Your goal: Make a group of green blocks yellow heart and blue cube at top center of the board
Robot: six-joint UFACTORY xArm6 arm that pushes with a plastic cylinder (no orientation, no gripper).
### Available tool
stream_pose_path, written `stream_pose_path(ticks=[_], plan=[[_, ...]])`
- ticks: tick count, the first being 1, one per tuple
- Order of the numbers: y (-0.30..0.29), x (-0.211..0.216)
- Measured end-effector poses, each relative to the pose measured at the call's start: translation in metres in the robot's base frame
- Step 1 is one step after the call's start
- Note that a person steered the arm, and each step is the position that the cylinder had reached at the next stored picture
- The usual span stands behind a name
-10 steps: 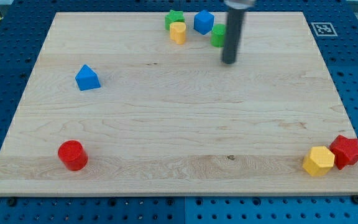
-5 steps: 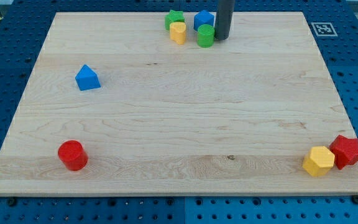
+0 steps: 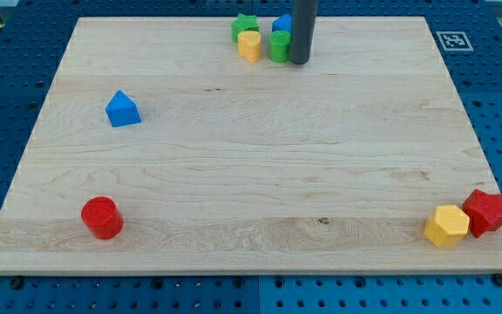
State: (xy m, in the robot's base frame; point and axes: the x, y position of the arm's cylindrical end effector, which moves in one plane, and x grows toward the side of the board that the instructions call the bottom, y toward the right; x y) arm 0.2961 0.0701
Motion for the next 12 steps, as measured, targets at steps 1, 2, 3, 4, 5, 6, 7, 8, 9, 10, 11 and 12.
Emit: stream_pose_path(ticks=[1, 2, 3, 4, 5, 6, 7, 8, 9, 10, 11, 12], plan=[[0.016, 0.006], [0.026, 0.009], [0.044, 0.012], [0.062, 0.013], [0.079, -0.017], [0.070, -0.049], [0.038, -0.051], [0.022, -0.055], [0.003, -0.055], [0.003, -0.055], [0.003, -0.062], [-0.012, -0.065]])
